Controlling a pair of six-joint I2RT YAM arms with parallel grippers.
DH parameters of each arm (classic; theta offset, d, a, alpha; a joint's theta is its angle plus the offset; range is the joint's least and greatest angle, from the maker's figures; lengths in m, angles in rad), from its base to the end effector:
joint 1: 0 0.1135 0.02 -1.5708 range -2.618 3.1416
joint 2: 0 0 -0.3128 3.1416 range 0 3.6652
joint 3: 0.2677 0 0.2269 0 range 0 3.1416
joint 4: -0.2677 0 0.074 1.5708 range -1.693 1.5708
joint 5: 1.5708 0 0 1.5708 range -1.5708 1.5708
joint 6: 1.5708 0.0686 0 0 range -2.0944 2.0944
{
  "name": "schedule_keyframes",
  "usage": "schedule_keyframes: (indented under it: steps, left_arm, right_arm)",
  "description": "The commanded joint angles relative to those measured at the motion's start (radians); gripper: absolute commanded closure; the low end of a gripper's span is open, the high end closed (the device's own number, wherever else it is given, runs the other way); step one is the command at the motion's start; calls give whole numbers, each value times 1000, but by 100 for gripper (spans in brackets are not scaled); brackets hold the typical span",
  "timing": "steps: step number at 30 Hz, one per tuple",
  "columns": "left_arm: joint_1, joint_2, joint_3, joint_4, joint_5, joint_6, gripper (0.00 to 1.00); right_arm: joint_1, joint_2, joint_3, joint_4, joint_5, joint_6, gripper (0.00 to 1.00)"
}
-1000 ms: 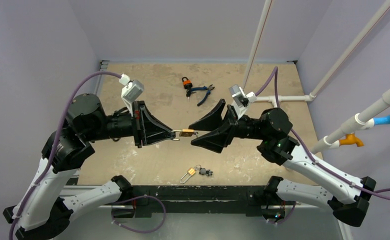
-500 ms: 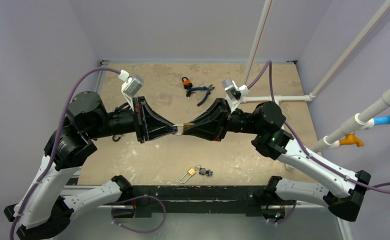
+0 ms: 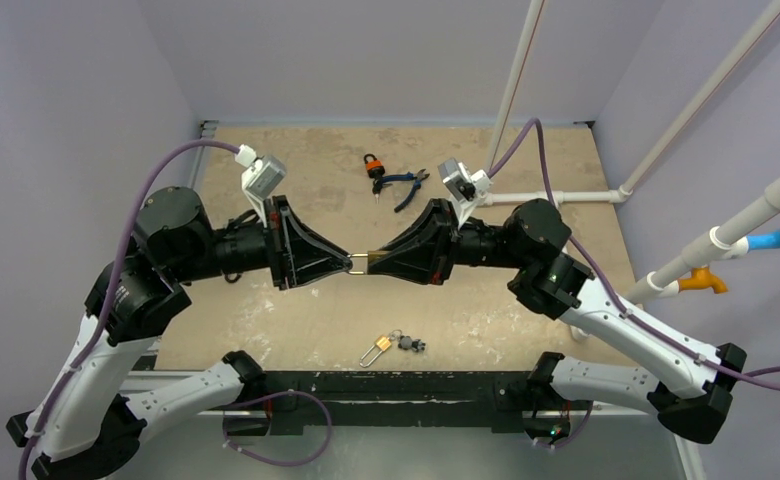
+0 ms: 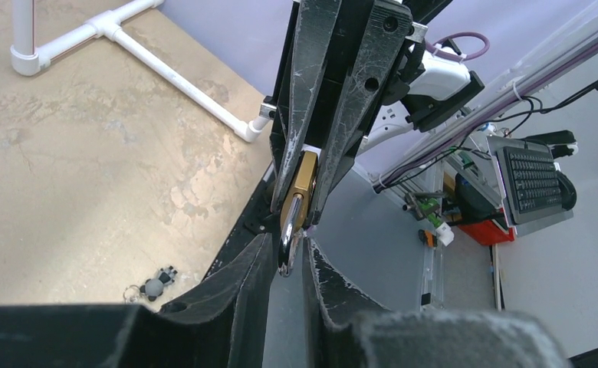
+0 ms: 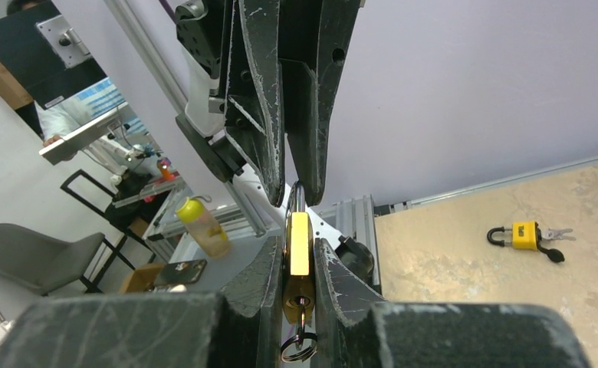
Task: Lock with the key
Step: Lock the lock.
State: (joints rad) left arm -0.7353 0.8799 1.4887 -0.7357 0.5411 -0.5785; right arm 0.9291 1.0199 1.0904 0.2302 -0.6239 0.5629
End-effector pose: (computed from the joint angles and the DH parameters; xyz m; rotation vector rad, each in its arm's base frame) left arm 0.0487 -0.0917 0.5121 0.5938 1.8043 -1.3974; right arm 0.0841 0.1795 0.4937 -0.8591 1.2676 1.6243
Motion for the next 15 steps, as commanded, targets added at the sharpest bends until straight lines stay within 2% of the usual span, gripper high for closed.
schedule_keyframes:
  steps: [1,10,15]
  left_arm:
    - [4,-11,-14,22,7,26,80]
    - [3,4,-10,-2,11,49,87]
    - [4,14,-12,-7,-2,59,100]
  right_arm:
    - [0,-18,59,10,-8,-14,100]
    - [-1,-2,80,-9,-11,-20,100]
    - [0,7,88,-22,-19,-23,100]
